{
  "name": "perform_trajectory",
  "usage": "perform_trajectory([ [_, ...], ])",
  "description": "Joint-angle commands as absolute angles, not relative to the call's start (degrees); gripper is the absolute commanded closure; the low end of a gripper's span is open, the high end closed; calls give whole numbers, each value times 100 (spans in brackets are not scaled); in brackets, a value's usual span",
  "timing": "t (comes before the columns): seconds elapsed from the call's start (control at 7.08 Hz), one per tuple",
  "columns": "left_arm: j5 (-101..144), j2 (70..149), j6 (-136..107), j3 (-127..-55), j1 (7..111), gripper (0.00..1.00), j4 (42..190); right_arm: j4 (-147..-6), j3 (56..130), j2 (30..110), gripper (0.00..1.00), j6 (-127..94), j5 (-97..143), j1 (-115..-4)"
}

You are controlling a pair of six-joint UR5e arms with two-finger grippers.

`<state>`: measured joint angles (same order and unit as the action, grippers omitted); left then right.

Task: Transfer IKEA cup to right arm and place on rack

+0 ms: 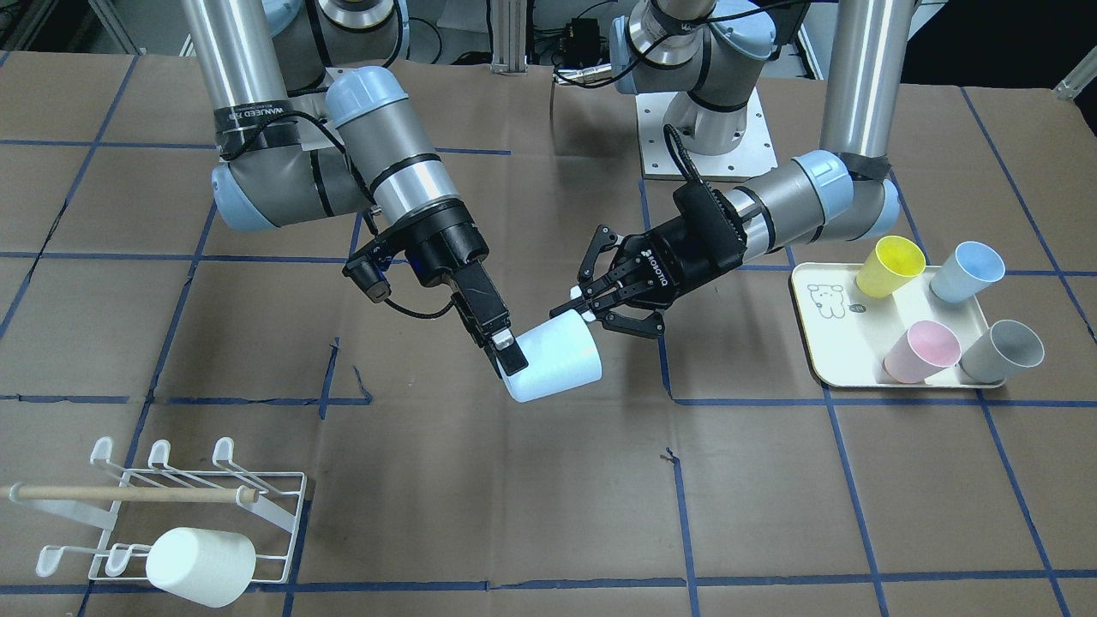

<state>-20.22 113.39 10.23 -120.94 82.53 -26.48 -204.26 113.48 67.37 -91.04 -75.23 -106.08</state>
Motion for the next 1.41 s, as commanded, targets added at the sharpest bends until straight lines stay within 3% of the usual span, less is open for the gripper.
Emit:
perform_trajectory([
  [0.0, -2021, 11338, 1020, -12094, 8253, 93, -2646, -20417, 11251, 6706, 1, -9105, -7532, -10670],
  [1.27, -2021, 11276, 949, -12085, 8253, 89, -2646, -20382, 11162, 6601, 2, -9105, -7523, -10811],
])
